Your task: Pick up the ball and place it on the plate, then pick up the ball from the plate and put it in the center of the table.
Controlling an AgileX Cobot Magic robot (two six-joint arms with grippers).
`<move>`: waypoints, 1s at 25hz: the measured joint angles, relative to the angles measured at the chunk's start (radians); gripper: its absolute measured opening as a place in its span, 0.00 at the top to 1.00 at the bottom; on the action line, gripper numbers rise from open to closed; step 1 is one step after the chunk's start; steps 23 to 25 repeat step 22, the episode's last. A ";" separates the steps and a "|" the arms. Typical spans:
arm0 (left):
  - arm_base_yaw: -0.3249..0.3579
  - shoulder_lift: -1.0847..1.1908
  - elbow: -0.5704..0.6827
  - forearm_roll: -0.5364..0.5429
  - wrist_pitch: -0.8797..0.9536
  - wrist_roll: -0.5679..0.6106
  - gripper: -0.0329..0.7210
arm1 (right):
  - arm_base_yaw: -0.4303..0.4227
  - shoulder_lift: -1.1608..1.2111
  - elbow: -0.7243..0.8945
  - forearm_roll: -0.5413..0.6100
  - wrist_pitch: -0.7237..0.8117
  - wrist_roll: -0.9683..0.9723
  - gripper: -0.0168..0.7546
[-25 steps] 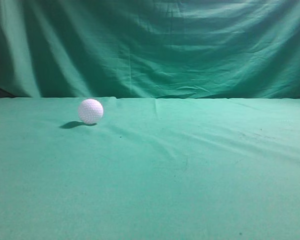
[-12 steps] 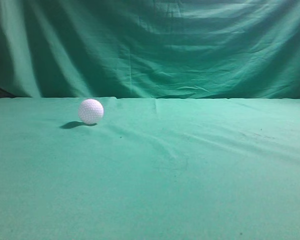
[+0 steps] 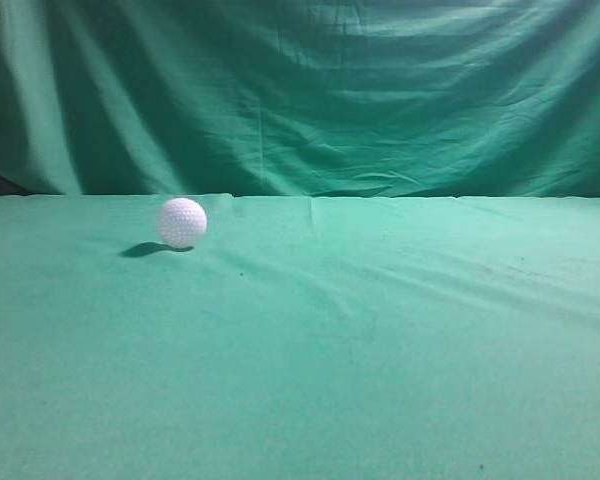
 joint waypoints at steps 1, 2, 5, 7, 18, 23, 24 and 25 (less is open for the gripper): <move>0.000 -0.002 0.019 0.037 0.000 -0.047 0.96 | 0.000 0.000 0.000 0.000 0.000 0.000 0.91; 0.000 -0.001 0.039 0.076 0.000 -0.102 0.96 | 0.000 0.000 0.000 0.000 0.000 0.000 0.91; 0.000 -0.001 0.050 0.157 0.003 -0.208 0.96 | 0.000 0.000 0.000 0.000 0.000 0.000 0.91; 0.000 -0.001 0.050 0.177 0.006 -0.225 0.96 | 0.000 0.000 0.000 0.000 0.000 0.000 0.91; 0.000 -0.001 0.050 0.169 0.009 -0.223 0.96 | 0.000 0.000 0.000 0.000 0.000 0.000 0.91; 0.000 -0.001 0.050 0.169 0.009 -0.221 0.96 | 0.000 0.000 0.000 0.000 0.000 0.000 0.91; 0.000 -0.001 0.050 0.169 0.009 -0.221 0.96 | 0.000 0.000 0.000 0.000 0.000 0.000 0.91; 0.000 -0.001 0.050 0.169 0.009 -0.221 0.96 | 0.000 0.000 0.000 0.000 0.000 0.000 0.91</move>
